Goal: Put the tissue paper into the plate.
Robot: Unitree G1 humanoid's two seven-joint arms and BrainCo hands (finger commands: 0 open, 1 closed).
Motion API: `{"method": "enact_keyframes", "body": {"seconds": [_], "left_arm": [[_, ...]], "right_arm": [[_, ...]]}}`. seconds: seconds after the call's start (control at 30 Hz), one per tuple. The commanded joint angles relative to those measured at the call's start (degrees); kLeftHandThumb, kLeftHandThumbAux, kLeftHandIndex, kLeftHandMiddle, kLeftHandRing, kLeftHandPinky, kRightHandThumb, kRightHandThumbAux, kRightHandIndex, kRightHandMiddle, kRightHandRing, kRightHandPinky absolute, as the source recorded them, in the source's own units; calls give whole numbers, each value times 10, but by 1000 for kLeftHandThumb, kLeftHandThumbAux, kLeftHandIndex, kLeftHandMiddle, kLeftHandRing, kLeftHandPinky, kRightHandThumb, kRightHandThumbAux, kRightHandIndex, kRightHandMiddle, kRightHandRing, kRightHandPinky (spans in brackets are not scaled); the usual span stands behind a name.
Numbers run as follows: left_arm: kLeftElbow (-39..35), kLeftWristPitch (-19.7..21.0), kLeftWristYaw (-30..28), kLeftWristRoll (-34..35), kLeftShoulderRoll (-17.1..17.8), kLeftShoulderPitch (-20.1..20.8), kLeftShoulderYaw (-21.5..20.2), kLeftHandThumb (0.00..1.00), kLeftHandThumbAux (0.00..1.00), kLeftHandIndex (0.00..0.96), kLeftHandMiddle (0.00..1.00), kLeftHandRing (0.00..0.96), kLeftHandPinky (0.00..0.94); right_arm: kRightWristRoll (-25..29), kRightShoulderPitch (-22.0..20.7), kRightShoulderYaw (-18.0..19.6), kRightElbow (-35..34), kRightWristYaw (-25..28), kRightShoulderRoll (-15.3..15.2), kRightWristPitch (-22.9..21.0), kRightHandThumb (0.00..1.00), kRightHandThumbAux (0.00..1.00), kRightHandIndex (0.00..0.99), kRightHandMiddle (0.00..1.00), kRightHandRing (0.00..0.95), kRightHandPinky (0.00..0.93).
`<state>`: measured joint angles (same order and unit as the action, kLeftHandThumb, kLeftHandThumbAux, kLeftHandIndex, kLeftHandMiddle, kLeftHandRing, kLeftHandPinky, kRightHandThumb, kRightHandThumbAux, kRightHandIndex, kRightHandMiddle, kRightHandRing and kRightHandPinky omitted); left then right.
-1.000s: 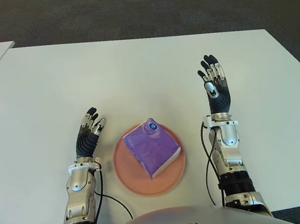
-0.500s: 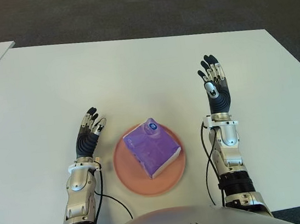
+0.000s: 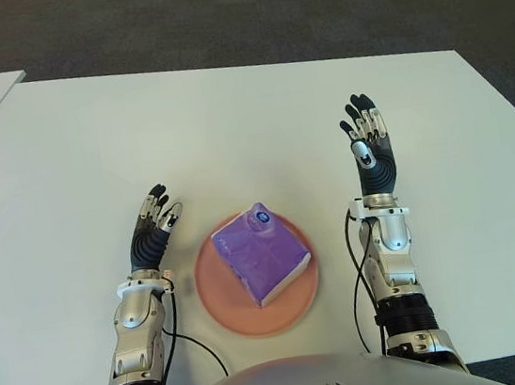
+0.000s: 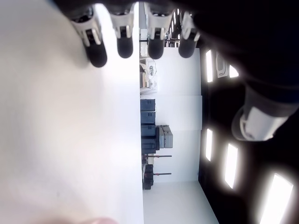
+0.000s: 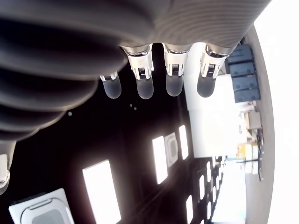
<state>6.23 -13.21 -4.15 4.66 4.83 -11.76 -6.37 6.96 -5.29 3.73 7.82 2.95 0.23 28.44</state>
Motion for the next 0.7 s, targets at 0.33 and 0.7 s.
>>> {"method": "enact_keyframes", "body": {"seconds": [0.33, 0.7], "left_arm": [[22, 5, 3, -1, -1, 3, -6, 0, 548, 0, 0, 0, 0], [28, -6, 11, -9, -2, 13, -11, 0, 543, 0, 0, 0, 0]], "right_arm": [[-7, 37, -3, 67, 5, 9, -11, 0, 463, 0, 0, 0, 0], [-19, 54, -3, 211, 6, 16, 3, 0, 488, 0, 0, 0, 0]]}}
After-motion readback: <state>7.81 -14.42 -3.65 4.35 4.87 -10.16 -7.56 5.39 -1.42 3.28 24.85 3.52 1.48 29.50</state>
